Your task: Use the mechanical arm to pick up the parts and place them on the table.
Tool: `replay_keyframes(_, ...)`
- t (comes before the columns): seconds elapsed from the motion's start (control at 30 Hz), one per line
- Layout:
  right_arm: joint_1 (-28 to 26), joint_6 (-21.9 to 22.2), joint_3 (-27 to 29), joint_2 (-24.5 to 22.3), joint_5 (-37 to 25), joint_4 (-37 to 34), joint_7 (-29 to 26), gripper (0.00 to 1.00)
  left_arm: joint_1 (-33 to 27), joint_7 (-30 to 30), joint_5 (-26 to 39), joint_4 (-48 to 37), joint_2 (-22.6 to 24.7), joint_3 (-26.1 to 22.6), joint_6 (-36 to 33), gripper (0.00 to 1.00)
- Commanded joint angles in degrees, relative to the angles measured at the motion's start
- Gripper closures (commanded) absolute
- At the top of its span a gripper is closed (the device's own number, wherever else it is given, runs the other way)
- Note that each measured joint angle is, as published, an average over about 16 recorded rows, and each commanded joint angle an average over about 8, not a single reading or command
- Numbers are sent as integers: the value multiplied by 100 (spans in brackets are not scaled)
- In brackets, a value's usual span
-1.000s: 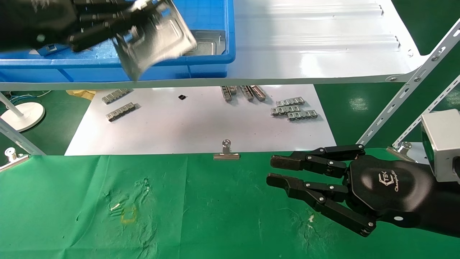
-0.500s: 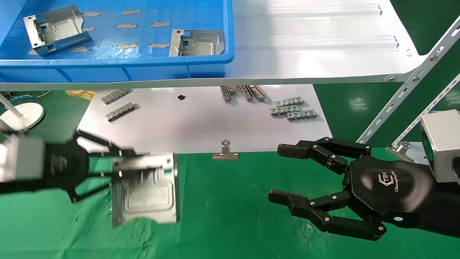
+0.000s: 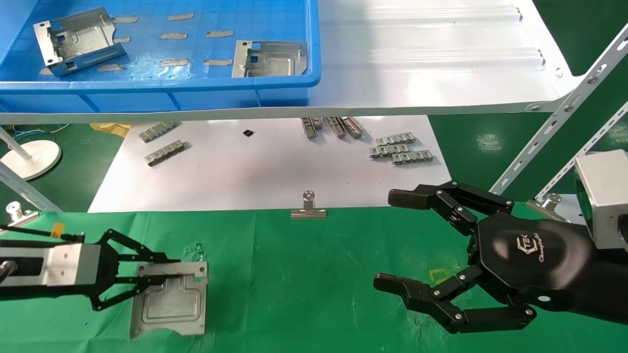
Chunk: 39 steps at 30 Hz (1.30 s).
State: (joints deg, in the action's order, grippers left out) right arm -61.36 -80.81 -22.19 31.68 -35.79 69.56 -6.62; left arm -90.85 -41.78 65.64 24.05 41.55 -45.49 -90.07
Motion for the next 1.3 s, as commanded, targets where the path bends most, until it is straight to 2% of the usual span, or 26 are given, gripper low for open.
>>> replay_keyframes(0.03, 0, 0, 0, 0, 0, 0, 0, 0, -98, -106, 56, -302, 85, -56, 29, 31)
replay_keyframes(0.1, 0, 0, 0, 0, 0, 0, 0, 0, -180, -209, 106, -494, 156, -102, 18, 7)
replay_keyframes(0.13, 0, 0, 0, 0, 0, 0, 0, 0, -217, -261, 126, -582, 189, -123, 16, 0)
replay_keyframes(0.47, 0, 0, 0, 0, 0, 0, 0, 0, -443, -600, 168, -1226, 409, -243, -33, 0)
replay_keyframes(0.93, 1, 1, 0, -1, 1, -1, 0, 0, -541, 421, -405, -1655, 369, -105, -120, 0)
replay_keyframes(1.3, 1, 1, 1, -1, 1, -1, 0, 0, -510, 423, -427, -1618, 363, -81, -125, 0)
